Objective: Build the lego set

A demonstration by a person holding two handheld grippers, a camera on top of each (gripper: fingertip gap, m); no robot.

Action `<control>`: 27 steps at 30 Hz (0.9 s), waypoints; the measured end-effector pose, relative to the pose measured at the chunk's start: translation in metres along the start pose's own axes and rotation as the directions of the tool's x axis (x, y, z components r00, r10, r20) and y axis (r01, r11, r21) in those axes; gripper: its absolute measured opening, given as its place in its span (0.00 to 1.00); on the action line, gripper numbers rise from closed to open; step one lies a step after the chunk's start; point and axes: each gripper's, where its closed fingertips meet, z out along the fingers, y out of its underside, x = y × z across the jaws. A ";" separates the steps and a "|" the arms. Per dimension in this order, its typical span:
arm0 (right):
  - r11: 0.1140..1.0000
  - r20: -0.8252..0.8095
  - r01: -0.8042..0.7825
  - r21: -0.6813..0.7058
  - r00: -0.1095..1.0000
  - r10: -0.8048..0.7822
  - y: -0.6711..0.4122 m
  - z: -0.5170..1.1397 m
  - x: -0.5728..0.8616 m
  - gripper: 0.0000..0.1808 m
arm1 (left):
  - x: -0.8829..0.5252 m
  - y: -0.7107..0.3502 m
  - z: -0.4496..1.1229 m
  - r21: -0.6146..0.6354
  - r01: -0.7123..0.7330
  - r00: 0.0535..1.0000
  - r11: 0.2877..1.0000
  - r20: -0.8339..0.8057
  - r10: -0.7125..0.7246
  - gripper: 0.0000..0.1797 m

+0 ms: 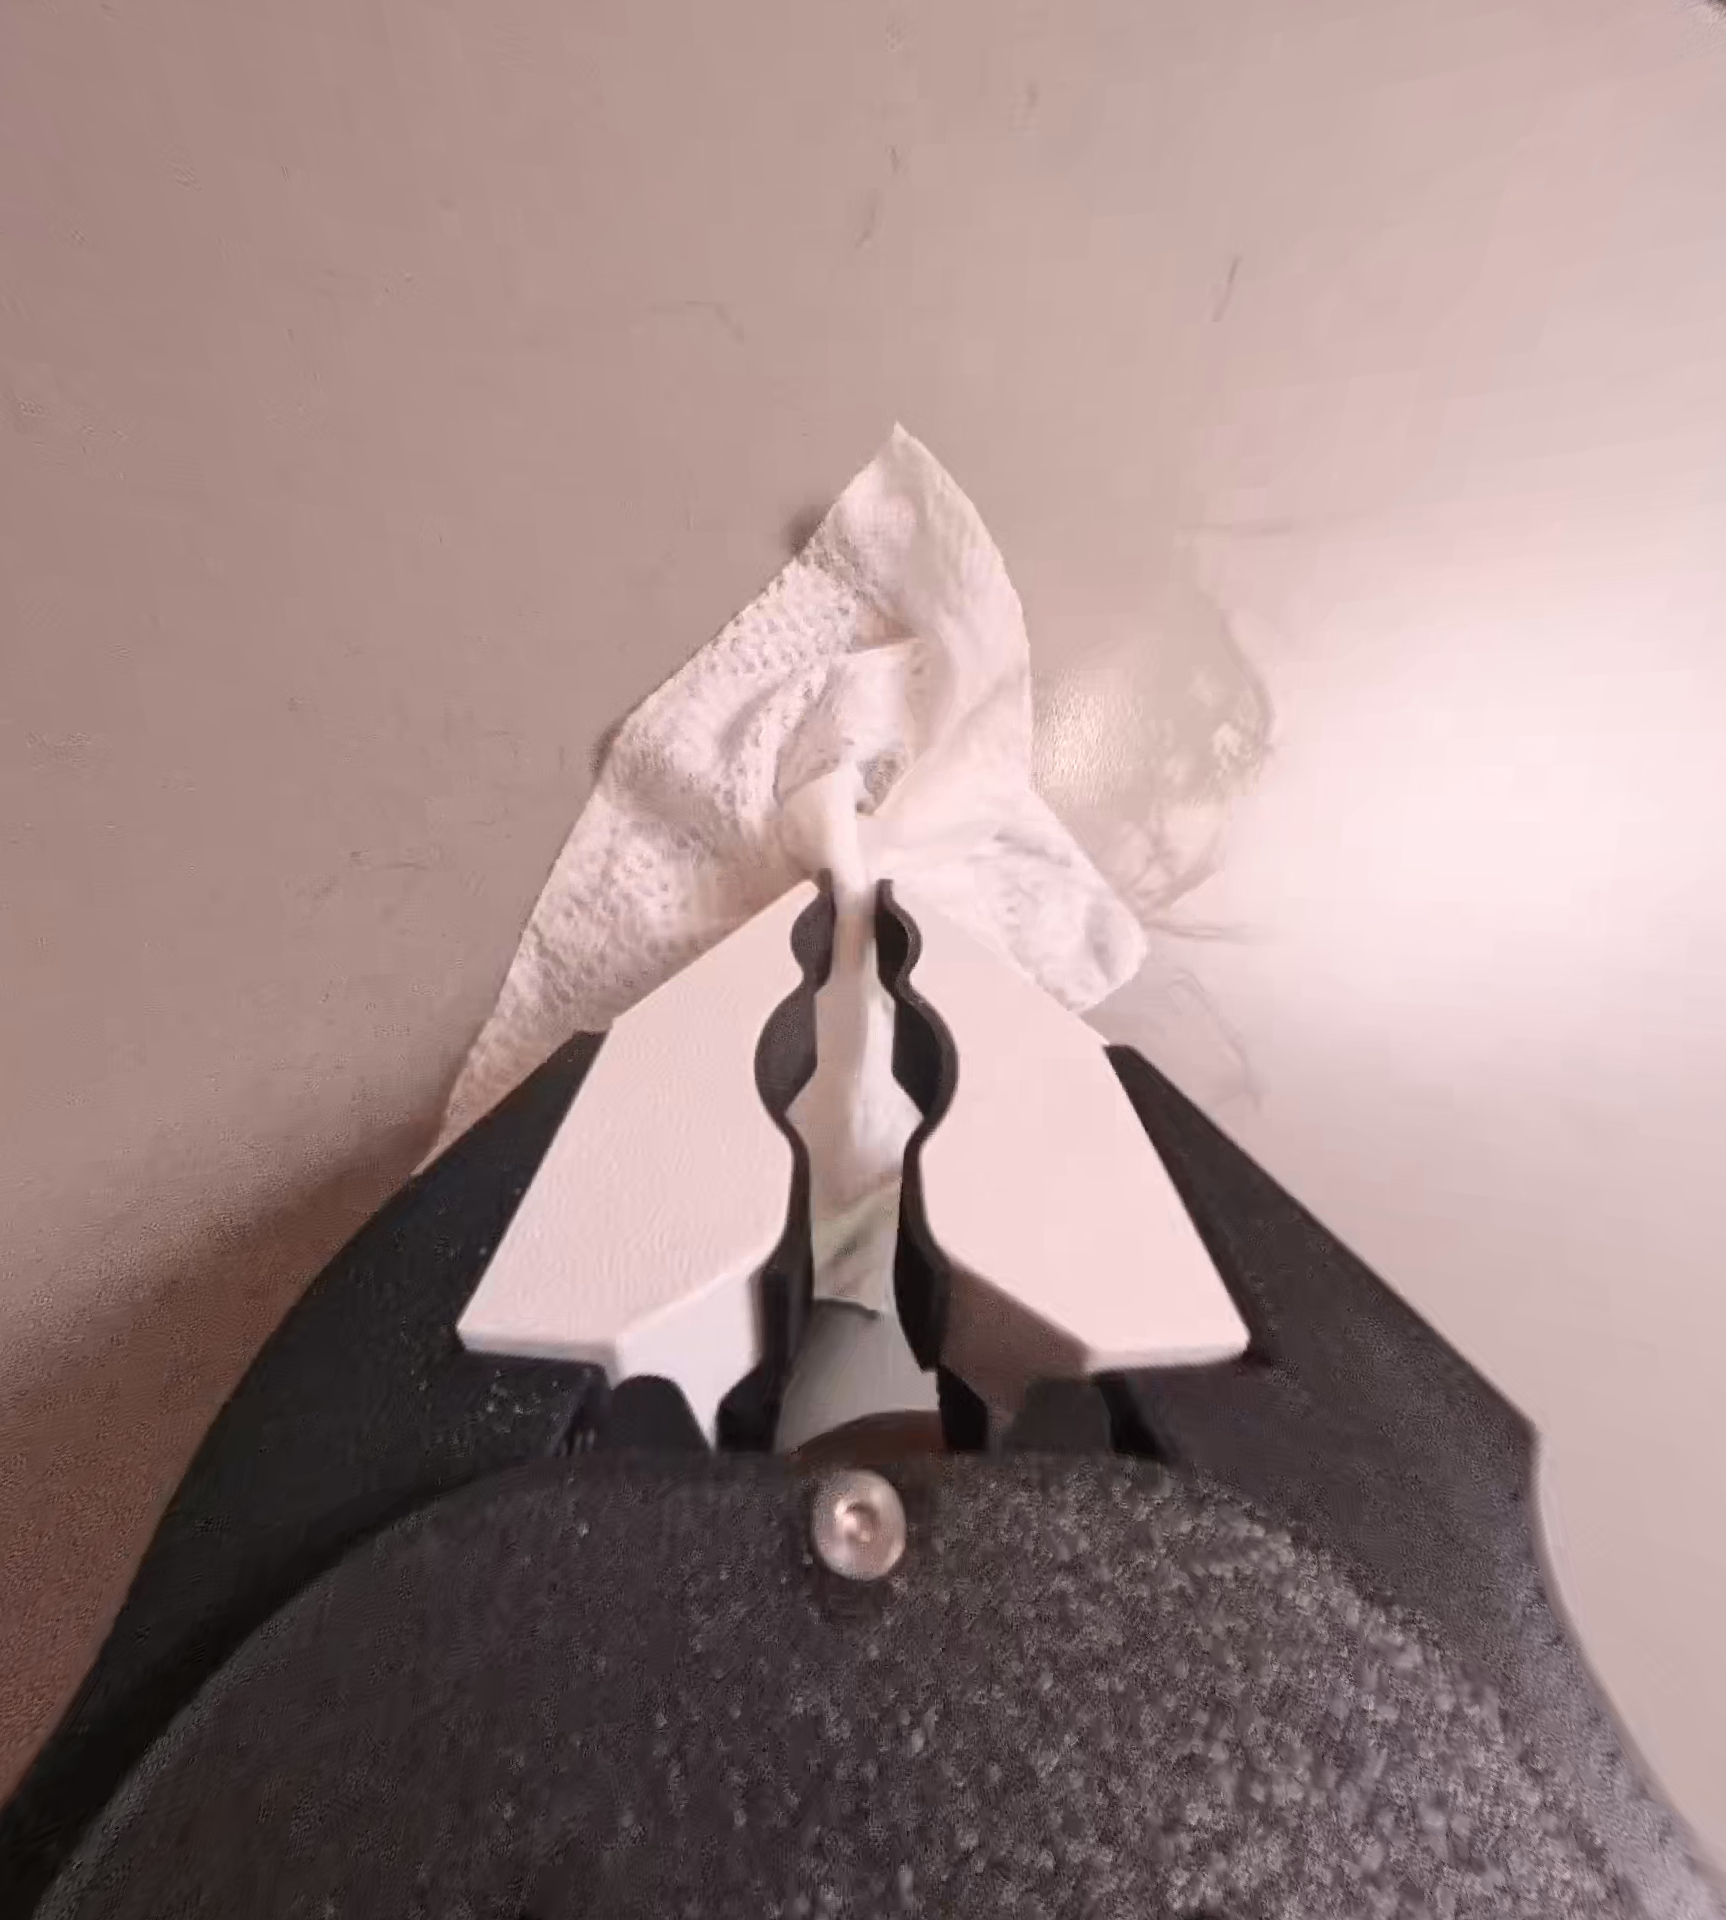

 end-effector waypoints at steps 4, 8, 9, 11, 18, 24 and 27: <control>0.967 -0.053 0.249 0.062 0.968 -0.246 -0.009 -0.012 -0.010 0.02 | -0.002 0.001 -0.003 0.005 0.007 1.000 1.000 0.008 -0.007 0.29; 0.798 -0.191 0.596 0.086 0.796 -0.574 -0.006 -0.029 -0.025 0.03 | -0.003 0.003 -0.005 0.007 0.015 1.000 1.000 0.011 -0.016 0.29; 0.769 -0.157 0.633 0.090 0.772 -0.616 0.003 -0.032 -0.036 0.04 | -0.003 0.003 -0.005 0.009 0.016 1.000 1.000 0.009 -0.016 0.29; 0.735 -0.067 0.670 0.102 0.742 -0.667 0.021 -0.036 -0.057 0.08 | -0.002 0.003 -0.005 0.011 0.017 1.000 1.000 0.004 -0.017 0.29; 0.939 0.268 0.334 0.081 0.900 -0.343 0.039 -0.064 -0.080 0.34 | -0.001 -0.001 -0.005 0.030 0.022 1.000 0.999 -0.006 -0.022 0.29; 0.998 0.323 -0.042 -0.044 0.945 0.054 0.025 -0.036 -0.051 0.47 | -0.001 0.004 -0.010 0.023 0.023 1.000 0.999 -0.011 -0.022 0.29; 0.993 0.331 -0.119 -0.018 0.936 0.118 0.009 -0.030 -0.035 0.33 | -0.004 0.002 -0.016 0.027 0.013 1.000 1.000 -0.005 -0.013 0.29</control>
